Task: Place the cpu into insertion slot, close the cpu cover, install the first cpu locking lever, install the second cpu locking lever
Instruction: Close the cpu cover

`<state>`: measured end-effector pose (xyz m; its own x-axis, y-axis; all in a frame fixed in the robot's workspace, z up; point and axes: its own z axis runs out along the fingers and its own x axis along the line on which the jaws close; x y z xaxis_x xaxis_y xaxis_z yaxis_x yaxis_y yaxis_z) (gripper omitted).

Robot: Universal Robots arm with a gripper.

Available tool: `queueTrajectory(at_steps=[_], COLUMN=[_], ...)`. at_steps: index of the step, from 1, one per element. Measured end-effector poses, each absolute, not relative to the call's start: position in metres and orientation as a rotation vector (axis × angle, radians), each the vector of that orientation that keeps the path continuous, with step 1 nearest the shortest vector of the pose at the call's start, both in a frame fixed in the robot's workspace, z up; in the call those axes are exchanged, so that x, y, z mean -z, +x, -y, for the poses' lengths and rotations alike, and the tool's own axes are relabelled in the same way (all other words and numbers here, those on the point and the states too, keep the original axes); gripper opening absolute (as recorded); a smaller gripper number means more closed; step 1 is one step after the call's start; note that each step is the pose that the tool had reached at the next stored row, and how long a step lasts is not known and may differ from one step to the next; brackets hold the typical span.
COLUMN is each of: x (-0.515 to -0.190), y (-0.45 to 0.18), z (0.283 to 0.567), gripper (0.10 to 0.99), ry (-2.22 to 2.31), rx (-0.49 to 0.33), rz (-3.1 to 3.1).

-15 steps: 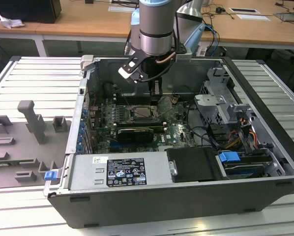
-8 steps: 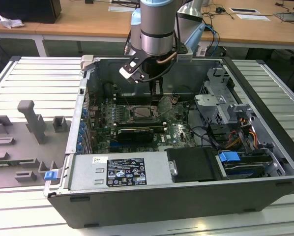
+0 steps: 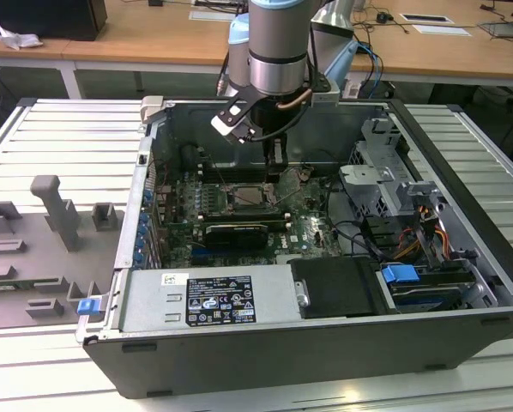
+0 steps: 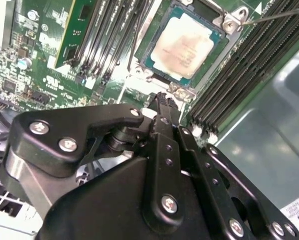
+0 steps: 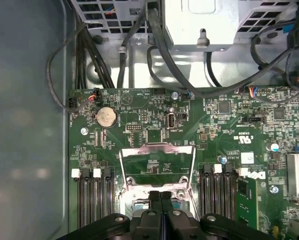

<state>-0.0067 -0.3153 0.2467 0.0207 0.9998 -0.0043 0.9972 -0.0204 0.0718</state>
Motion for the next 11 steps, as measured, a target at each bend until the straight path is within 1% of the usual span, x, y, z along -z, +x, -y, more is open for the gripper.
queueTrajectory(at_steps=[6, 11], x=[-0.263, -0.263], y=[-0.007, 0.006], z=[0.315, 0.315], gripper=[0.106, 0.106], ry=[2.205, 2.207], rx=[-0.073, -0.068], rz=[-2.16, -2.162])
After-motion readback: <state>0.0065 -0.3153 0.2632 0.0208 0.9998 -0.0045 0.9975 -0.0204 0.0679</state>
